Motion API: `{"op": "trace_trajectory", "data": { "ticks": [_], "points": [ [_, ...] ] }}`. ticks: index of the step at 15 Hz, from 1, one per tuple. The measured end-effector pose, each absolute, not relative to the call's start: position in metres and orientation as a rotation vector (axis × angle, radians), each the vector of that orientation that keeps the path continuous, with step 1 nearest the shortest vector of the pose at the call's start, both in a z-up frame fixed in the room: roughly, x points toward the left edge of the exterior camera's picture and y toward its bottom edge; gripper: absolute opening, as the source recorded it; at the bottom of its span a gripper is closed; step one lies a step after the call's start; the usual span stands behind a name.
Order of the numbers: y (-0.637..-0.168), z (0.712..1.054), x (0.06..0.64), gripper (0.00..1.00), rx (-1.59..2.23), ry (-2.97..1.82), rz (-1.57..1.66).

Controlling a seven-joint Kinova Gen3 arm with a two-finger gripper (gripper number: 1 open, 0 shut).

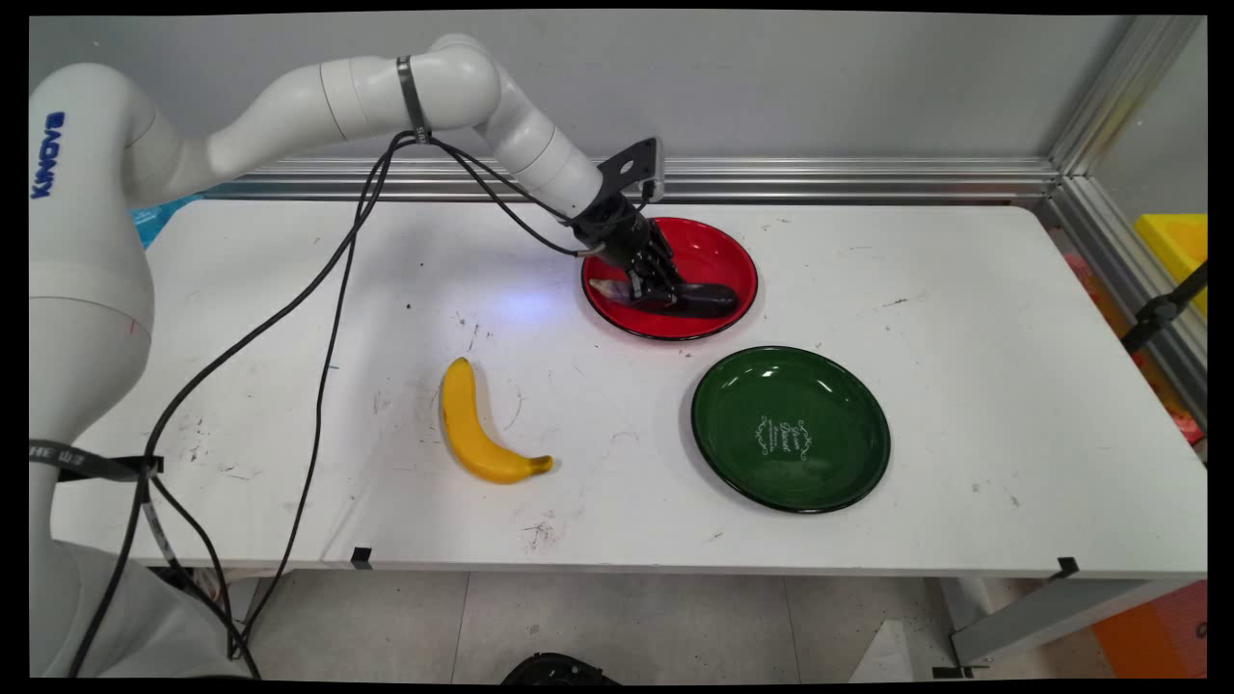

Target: Place the picked object on the table

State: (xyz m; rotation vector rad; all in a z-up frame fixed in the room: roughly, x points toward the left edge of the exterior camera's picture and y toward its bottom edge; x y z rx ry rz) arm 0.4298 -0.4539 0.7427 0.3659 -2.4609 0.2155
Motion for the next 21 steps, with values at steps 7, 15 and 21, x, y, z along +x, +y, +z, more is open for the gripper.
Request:
{"op": "trace_trajectory", "data": {
  "ticks": [7, 15, 21],
  "points": [
    [-0.452, 0.771, 0.419, 0.00, 0.343, -2.432, 0.245],
    [-0.414, 0.821, 0.412, 0.00, 0.396, -2.396, 0.244],
    [-0.365, 0.844, 0.421, 0.00, 0.400, -2.408, 0.186]
  ]
}}
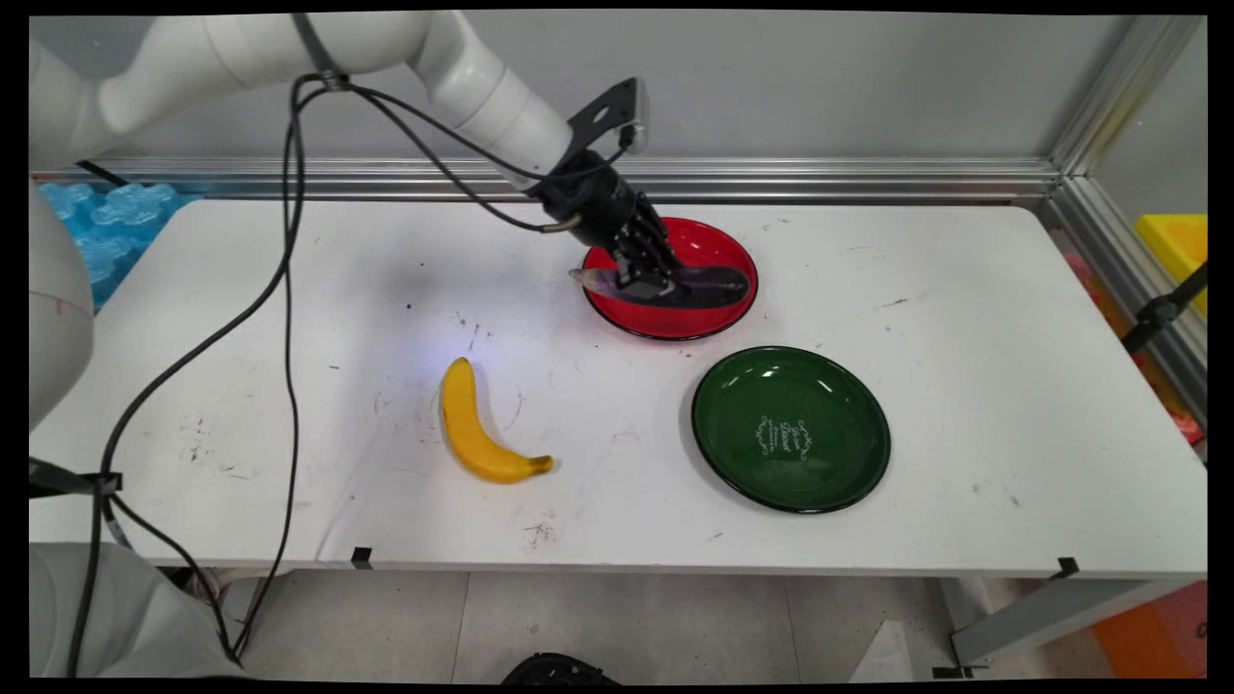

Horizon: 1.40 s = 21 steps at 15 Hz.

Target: Place the picked object on the table

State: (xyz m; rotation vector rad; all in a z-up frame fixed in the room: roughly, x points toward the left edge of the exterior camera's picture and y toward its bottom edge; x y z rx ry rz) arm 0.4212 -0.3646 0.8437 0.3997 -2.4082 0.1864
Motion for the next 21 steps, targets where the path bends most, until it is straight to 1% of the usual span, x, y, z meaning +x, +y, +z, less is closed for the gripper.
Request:
{"op": "trace_trajectory", "data": {
  "ticks": [4, 9, 15, 21],
  "points": [
    [-0.333, 0.848, 0.434, 0.00, 0.384, -2.424, 0.156],
    [-0.301, 0.839, 0.451, 0.00, 0.337, -2.453, 0.122],
    [-0.282, 0.815, 0.460, 0.00, 0.260, -2.482, 0.106],
    [-0.280, 0.787, 0.461, 0.00, 0.203, -2.503, 0.112]
  ]
}}
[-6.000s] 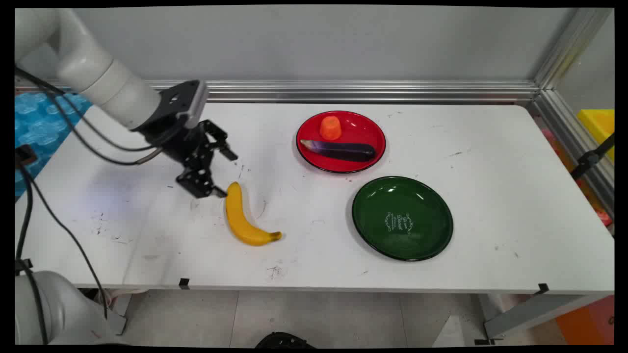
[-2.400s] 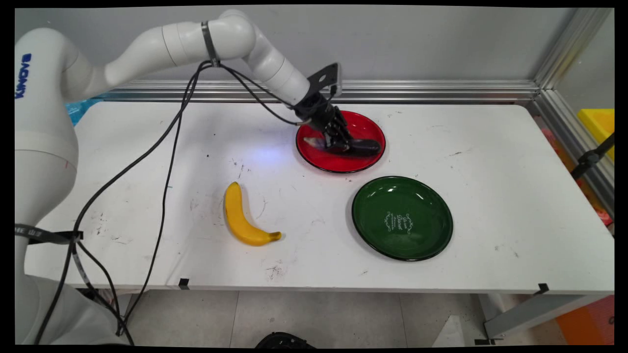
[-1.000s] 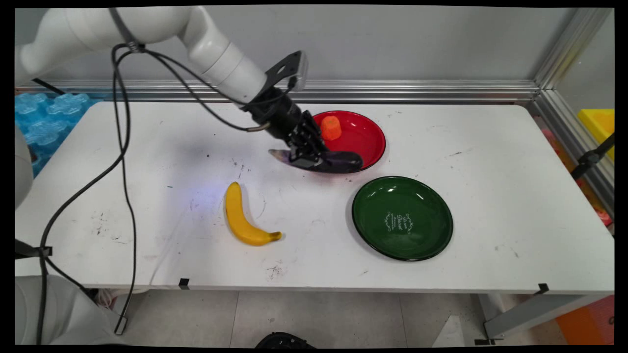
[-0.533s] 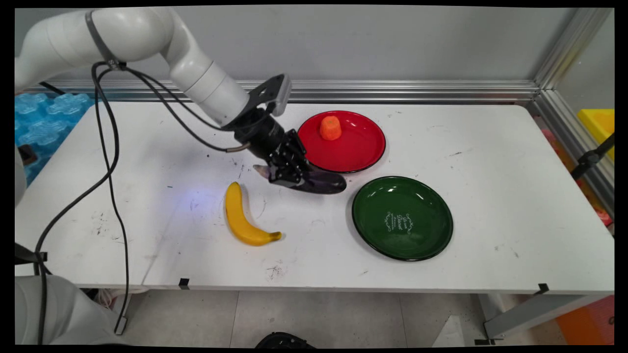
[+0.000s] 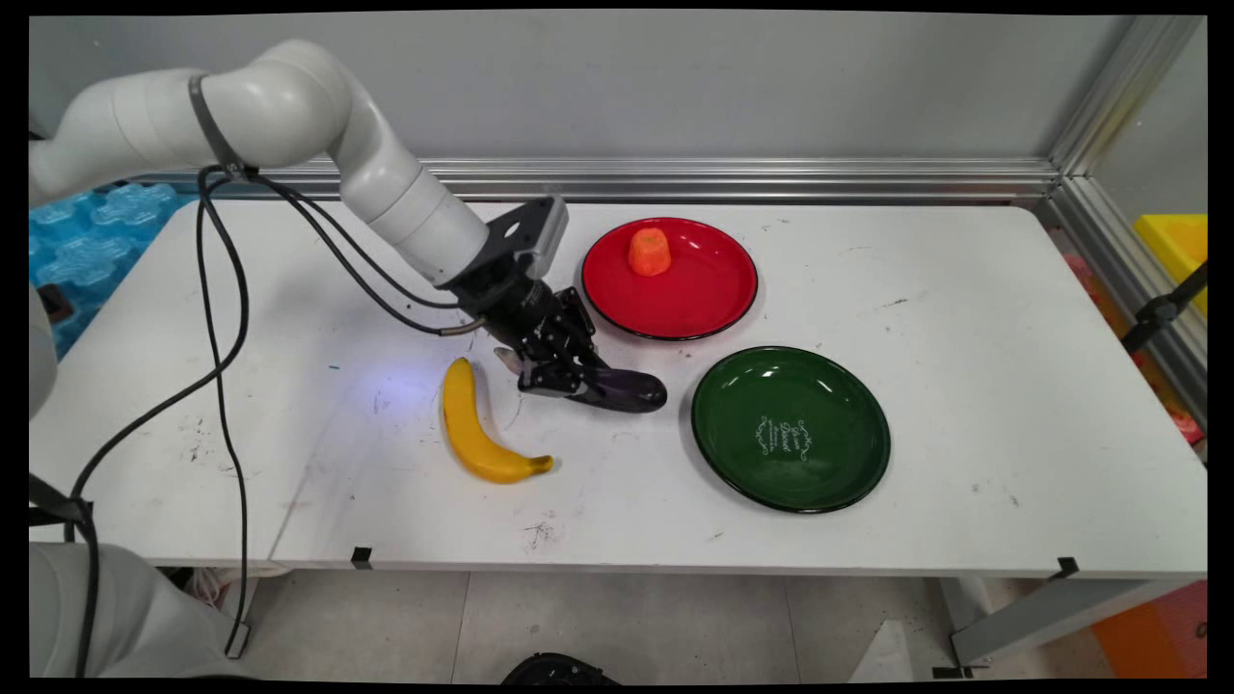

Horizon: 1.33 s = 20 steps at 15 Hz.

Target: Place the picked object on the table

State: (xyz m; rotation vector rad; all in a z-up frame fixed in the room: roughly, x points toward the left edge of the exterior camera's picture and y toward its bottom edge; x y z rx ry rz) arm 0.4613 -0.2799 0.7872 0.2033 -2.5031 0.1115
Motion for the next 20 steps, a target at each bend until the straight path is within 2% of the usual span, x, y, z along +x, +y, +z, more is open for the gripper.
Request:
{"op": "trace_trajectory", "data": {
  "ticks": [14, 15, 20],
  "points": [
    [-0.278, 0.754, 0.456, 0.00, 0.220, -2.496, 0.076],
    [-0.278, 0.753, 0.456, 1.00, 0.223, -2.496, 0.075],
    [-0.278, 0.750, 0.455, 1.00, 0.242, -2.494, 0.074]
  ]
}}
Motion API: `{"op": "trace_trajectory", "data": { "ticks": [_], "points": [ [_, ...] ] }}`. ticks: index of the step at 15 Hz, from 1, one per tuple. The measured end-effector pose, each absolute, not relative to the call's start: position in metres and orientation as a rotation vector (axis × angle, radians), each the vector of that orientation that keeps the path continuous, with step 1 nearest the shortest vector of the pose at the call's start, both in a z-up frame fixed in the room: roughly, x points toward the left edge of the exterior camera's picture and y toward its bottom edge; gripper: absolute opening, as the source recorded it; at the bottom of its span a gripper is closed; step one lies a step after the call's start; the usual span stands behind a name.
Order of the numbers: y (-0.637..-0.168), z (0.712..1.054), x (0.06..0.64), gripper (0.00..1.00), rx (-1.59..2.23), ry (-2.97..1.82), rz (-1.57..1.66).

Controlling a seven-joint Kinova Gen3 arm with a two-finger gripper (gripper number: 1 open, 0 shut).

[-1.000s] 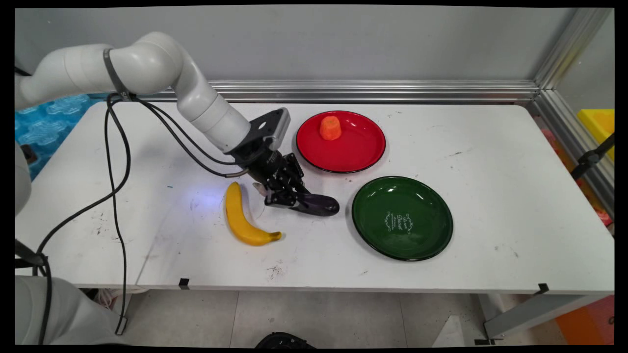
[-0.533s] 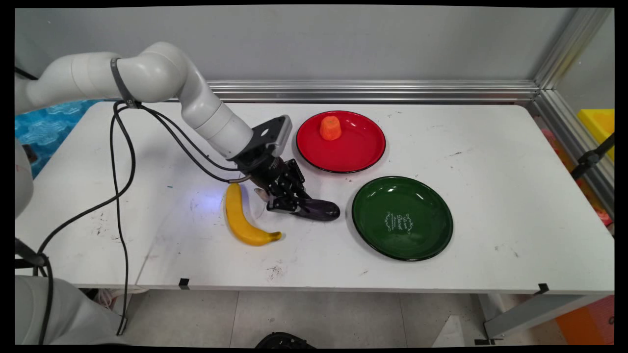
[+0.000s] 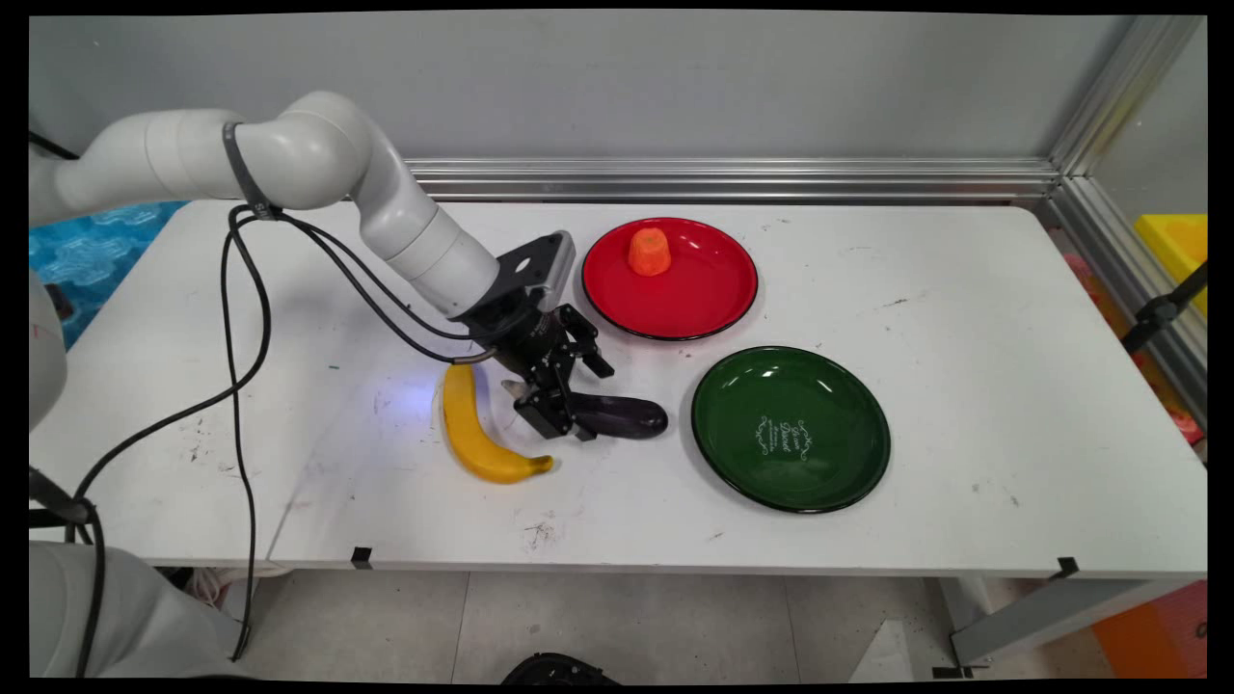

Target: Place the picked object on the table

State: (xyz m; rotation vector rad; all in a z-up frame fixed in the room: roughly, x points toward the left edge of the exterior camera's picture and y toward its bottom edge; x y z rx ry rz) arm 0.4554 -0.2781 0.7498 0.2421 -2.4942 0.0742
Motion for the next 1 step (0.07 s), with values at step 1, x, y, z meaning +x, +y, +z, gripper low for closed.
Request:
{"op": "trace_trajectory", "data": {
  "ticks": [1],
  "points": [
    [-0.2788, 0.7507, 0.4551, 1.00, 0.247, -2.493, 0.077]
  ]
}}
